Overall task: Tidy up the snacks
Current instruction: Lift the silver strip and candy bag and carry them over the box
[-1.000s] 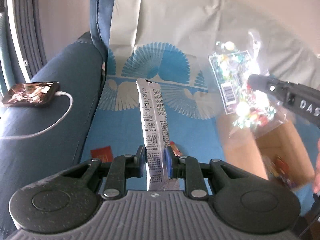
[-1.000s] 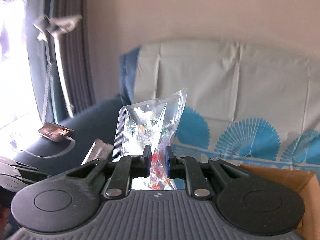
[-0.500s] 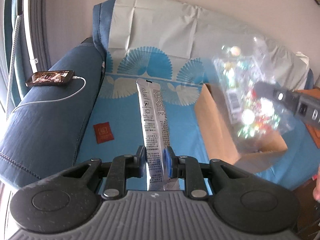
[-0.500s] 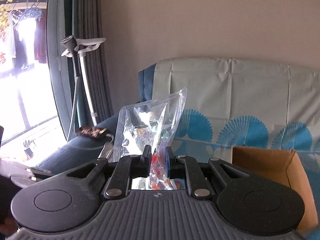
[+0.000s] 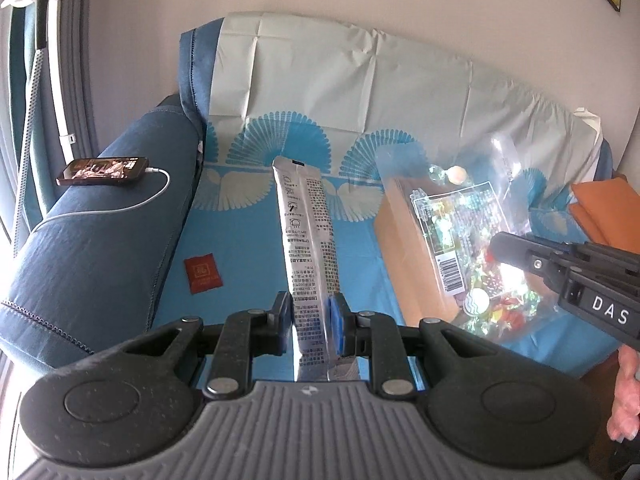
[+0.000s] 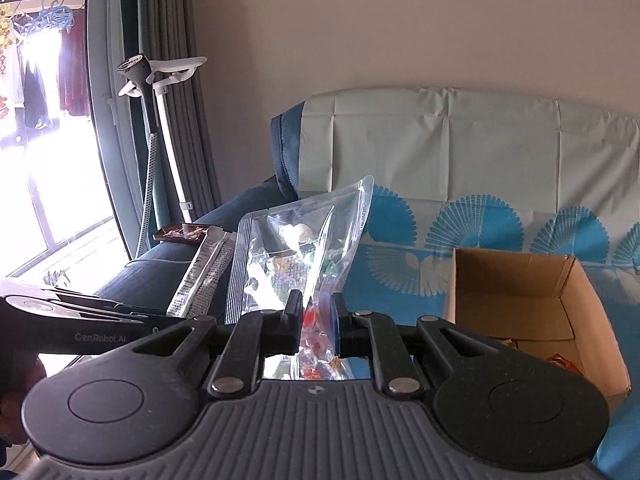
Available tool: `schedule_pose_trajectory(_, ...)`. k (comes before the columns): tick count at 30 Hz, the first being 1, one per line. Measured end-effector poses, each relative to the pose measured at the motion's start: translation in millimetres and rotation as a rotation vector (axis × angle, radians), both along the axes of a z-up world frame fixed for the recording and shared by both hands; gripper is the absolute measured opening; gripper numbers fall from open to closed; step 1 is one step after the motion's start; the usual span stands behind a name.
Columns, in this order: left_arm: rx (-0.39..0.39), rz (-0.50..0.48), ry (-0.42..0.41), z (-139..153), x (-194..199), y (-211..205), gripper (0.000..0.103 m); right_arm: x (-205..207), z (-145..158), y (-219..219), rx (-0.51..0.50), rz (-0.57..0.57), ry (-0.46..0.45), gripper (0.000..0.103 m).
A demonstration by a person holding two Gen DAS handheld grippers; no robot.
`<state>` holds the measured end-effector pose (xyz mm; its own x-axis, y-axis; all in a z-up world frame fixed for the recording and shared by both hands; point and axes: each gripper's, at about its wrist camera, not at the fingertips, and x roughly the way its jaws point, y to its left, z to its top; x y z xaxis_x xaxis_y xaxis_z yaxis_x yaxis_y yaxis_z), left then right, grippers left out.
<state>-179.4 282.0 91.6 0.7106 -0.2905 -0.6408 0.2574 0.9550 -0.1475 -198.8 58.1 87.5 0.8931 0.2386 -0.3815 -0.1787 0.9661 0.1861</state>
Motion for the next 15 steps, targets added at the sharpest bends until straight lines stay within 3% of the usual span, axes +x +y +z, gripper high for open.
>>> schedule_pose_trajectory(15,-0.002,0.003,0.017,-1.1,3.6,-2.7,0.023,7.3,0.2,-3.6,-0.01,0.025,0.017,0.015)
